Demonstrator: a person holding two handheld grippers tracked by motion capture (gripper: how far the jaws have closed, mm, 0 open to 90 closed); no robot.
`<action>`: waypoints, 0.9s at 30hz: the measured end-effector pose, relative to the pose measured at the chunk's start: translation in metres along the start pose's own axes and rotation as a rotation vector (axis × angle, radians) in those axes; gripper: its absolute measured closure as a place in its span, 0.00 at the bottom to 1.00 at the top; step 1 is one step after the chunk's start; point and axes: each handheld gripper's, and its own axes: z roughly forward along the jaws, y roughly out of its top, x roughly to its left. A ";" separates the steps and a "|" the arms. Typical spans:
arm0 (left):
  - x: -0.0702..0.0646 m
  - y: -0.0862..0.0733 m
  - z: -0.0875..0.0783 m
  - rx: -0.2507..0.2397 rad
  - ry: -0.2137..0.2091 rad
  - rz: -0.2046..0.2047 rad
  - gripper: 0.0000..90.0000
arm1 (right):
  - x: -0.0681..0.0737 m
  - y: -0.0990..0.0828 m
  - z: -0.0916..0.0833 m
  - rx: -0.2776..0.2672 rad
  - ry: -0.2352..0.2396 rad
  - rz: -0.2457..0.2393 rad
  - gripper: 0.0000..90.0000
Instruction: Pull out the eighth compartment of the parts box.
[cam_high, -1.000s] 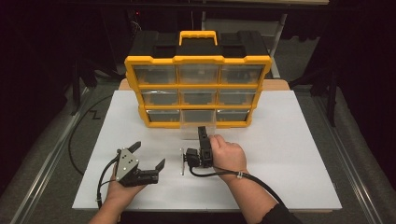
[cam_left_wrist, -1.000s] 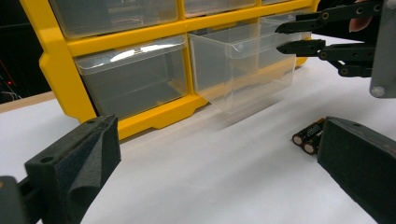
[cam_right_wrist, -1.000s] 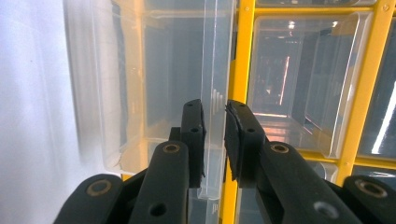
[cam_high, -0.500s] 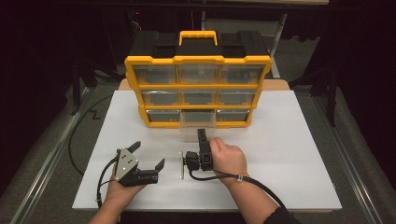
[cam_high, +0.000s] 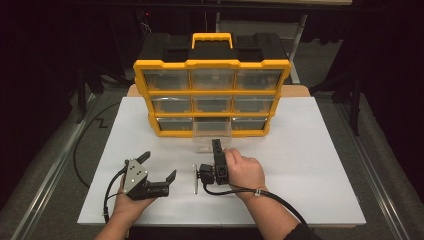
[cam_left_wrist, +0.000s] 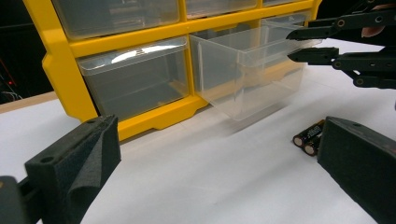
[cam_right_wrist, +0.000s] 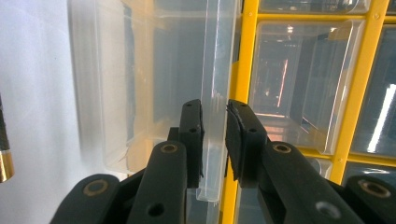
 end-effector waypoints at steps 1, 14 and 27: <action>0.000 0.000 0.000 0.001 0.000 0.000 0.00 | 0.001 0.000 0.001 -0.001 -0.004 0.001 0.87; 0.000 0.000 0.000 0.002 0.000 0.002 0.00 | 0.001 0.003 0.001 0.001 -0.009 0.010 0.87; 0.000 0.000 0.000 0.002 0.001 0.002 0.00 | -0.001 -0.005 -0.006 0.003 0.024 0.030 0.71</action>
